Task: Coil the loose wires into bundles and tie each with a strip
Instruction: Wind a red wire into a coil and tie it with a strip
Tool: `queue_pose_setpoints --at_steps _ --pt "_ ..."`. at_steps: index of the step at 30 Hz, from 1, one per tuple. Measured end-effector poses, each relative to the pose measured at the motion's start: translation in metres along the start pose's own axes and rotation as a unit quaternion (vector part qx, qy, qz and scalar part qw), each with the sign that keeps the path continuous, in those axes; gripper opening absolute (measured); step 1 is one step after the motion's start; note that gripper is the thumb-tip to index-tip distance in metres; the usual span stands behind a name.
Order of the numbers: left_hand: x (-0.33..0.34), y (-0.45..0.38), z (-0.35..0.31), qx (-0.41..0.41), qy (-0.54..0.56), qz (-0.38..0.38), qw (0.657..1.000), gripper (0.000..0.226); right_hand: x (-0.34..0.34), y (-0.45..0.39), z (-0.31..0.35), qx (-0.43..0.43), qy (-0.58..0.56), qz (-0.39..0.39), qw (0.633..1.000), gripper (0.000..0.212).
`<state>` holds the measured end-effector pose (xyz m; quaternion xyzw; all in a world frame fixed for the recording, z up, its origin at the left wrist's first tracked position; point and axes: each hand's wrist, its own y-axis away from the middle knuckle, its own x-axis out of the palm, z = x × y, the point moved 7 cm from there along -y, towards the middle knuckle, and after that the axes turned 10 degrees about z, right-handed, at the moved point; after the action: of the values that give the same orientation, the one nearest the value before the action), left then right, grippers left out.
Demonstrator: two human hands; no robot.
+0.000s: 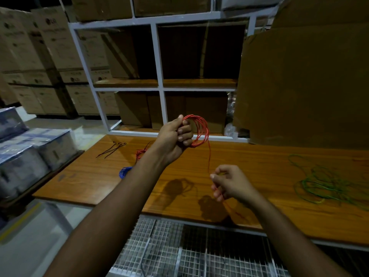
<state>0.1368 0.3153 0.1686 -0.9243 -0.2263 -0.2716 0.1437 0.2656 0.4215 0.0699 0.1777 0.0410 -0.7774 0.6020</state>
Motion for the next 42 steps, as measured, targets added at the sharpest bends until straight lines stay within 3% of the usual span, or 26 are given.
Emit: queue_pose_setpoints --at_steps 3,6,9,11,13,16,19,23,26,27,31,35,37,39,40,42 --pt "-0.003 -0.005 0.006 -0.001 -0.025 -0.014 1.000 0.031 0.019 0.018 0.056 -0.063 0.276 -0.006 0.959 0.011" --pt "-0.003 -0.007 0.012 -0.003 -0.084 -0.020 0.996 0.030 0.033 0.037 0.103 -0.160 0.412 0.024 0.896 0.033" --pt "0.001 -0.005 0.017 -0.010 -0.122 -0.007 0.992 0.028 0.011 0.055 0.137 -0.260 0.398 -0.120 0.872 0.034" --pt "0.007 -0.001 0.021 -0.024 -0.144 0.012 0.989 0.028 -0.007 0.063 0.150 -0.293 0.434 -0.250 0.814 0.026" --pt "0.015 0.002 0.026 -0.038 -0.163 0.032 0.985 0.029 -0.023 0.059 0.154 -0.282 0.452 -0.311 0.787 0.021" --pt "0.023 0.005 0.035 -0.058 -0.129 0.063 0.988 0.027 -0.041 0.043 0.156 -0.261 0.443 -0.301 0.803 0.020" --pt "0.026 0.008 0.044 -0.081 -0.079 0.081 0.990 0.031 -0.054 0.028 0.161 -0.276 0.382 -0.245 0.847 0.021" --pt "0.026 0.008 0.041 -0.088 -0.018 0.096 0.991 0.036 -0.070 0.001 0.147 -0.203 0.334 -0.214 0.895 0.034" --pt "0.024 0.008 0.036 -0.081 -0.003 0.088 0.993 0.037 -0.059 -0.013 0.114 -0.163 0.134 -0.062 0.975 0.051" --pt "0.023 0.009 0.033 -0.074 0.009 0.084 0.994 0.037 -0.055 -0.015 0.099 -0.149 0.058 -0.012 0.987 0.053" --pt "0.014 0.009 0.012 -0.029 0.035 0.060 0.997 0.036 -0.041 -0.019 0.031 -0.096 -0.134 0.133 0.977 0.021" --pt "0.006 0.007 -0.005 0.008 -0.020 0.026 0.999 0.035 -0.020 -0.011 -0.011 -0.037 -0.240 0.157 0.957 0.020" --pt "0.002 0.004 -0.008 0.019 -0.049 0.007 0.999 0.035 -0.009 -0.006 -0.012 -0.018 -0.159 0.089 0.983 0.018" --pt "0.000 0.000 -0.007 0.024 -0.082 -0.010 0.996 0.035 -0.005 0.002 0.002 -0.010 0.062 -0.047 0.997 0.024" --pt "-0.001 -0.002 -0.004 0.022 -0.091 -0.015 0.996 0.035 0.001 0.009 0.016 -0.017 0.187 -0.096 0.978 0.026" --pt "-0.002 -0.005 0.003 0.014 -0.097 -0.022 0.995 0.035 0.023 0.023 0.048 -0.047 0.368 -0.092 0.924 0.022"
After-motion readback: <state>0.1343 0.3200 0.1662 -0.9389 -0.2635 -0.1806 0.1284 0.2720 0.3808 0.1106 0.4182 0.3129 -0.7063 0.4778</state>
